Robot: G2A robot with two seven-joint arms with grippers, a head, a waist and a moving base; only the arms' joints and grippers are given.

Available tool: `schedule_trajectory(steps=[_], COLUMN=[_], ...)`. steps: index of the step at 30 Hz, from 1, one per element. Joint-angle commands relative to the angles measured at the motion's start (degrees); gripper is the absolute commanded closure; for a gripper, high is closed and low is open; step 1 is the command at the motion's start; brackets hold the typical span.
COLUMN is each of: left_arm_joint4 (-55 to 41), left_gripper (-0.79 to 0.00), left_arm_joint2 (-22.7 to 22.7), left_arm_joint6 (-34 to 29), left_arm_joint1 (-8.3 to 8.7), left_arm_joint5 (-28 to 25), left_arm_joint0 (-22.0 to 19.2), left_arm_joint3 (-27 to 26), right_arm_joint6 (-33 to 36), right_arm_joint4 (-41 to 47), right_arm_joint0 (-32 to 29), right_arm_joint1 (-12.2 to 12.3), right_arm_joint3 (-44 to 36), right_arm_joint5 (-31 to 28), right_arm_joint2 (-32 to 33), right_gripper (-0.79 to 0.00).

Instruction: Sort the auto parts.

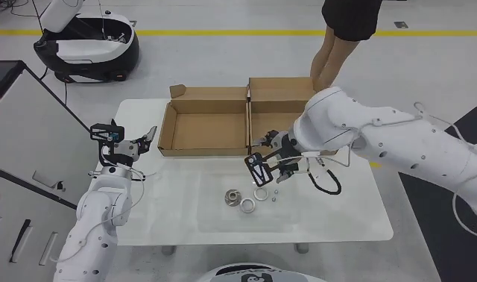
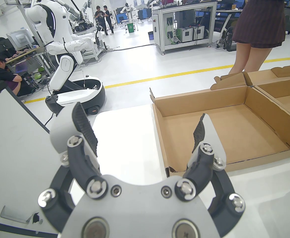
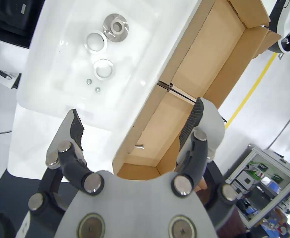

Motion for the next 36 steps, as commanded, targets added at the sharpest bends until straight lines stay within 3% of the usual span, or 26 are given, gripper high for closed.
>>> schedule_trajectory(steps=[1,19,36], left_arm_joint4=[0.0,0.0,0.0], left_gripper=[-0.785,-0.785,-0.785], left_arm_joint2=[0.0,0.0,0.0], left_arm_joint6=[0.0,0.0,0.0], left_arm_joint1=[0.0,0.0,0.0], left_arm_joint5=[0.0,0.0,0.0], left_arm_joint0=[0.0,0.0,0.0], left_arm_joint3=[0.0,0.0,0.0], right_arm_joint6=[1.71,3.04,24.03], right_arm_joint4=[1.35,1.27,19.78], right_arm_joint0=[-0.19,-1.59,-3.79], right_arm_joint1=[0.67,0.29,-5.33], right_arm_joint3=[-0.96,-0.43,1.86], right_arm_joint5=[1.72,3.64,24.02], right_arm_joint2=[0.0,0.0,0.0], right_gripper=[-0.785,-0.785,-0.785])
